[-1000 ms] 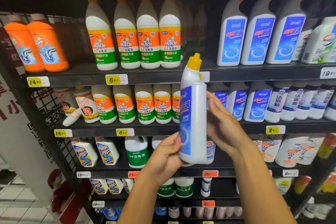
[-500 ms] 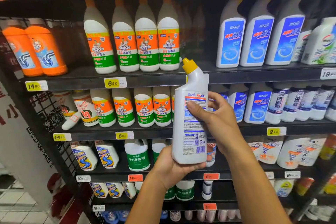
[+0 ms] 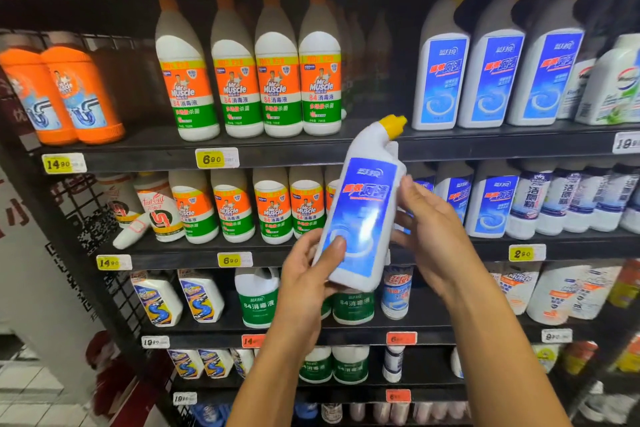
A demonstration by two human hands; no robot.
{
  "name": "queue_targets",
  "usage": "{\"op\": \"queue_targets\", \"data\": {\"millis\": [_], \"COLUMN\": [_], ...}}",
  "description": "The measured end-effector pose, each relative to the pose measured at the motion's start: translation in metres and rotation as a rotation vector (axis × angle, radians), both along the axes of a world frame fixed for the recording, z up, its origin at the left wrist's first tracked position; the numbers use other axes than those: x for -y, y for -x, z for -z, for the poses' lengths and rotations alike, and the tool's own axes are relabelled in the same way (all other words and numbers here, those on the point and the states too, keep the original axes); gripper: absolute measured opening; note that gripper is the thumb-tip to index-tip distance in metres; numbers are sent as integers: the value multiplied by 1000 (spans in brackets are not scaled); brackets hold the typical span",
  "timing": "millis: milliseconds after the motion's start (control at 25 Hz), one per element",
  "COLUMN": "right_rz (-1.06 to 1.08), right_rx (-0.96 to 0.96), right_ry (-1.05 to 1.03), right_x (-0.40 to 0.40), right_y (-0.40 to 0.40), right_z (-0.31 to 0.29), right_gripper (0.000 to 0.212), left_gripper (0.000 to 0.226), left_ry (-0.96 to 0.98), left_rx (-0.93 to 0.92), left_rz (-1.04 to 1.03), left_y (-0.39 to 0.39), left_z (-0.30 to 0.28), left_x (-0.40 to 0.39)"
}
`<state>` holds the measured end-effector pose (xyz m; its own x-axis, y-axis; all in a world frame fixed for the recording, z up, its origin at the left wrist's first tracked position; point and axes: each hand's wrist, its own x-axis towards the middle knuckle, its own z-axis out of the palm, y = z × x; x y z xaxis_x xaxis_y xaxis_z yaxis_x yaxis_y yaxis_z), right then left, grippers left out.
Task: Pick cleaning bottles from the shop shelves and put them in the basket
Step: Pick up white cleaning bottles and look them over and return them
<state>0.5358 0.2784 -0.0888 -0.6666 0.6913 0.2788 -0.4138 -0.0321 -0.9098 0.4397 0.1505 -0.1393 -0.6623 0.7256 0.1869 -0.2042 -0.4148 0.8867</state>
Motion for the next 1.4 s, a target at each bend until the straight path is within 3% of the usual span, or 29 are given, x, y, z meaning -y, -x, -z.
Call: {"op": "queue_targets", "data": {"millis": [120, 280, 520, 720, 1000, 1200, 1400], "right_rz": [14, -160, -261, -205, 123, 142, 167], "right_rx": [63, -130, -223, -248, -123, -84, -43], "right_ry": [63, 343, 601, 418, 42, -77, -192], "right_x": [1, -3, -13, -20, -19, -33, -69], "right_y": [9, 16, 31, 28, 18, 7, 11], "right_z": [8, 13, 32, 32, 2, -17, -45], "right_gripper": [36, 41, 66, 43, 52, 43, 31], "left_gripper": [37, 55, 64, 55, 52, 60, 59], "left_ry": [116, 224, 261, 203, 163, 95, 54], "left_rx": [-344, -684, -870, -713, -278, -217, -230], "left_rz": [-276, -450, -458, -338, -5, 40, -80], "left_y": [-11, -18, -28, -22, 1, 10, 12], "left_z": [2, 3, 6, 8, 4, -4, -28], "left_x": [-2, -5, -10, -13, -40, -57, -87]}}
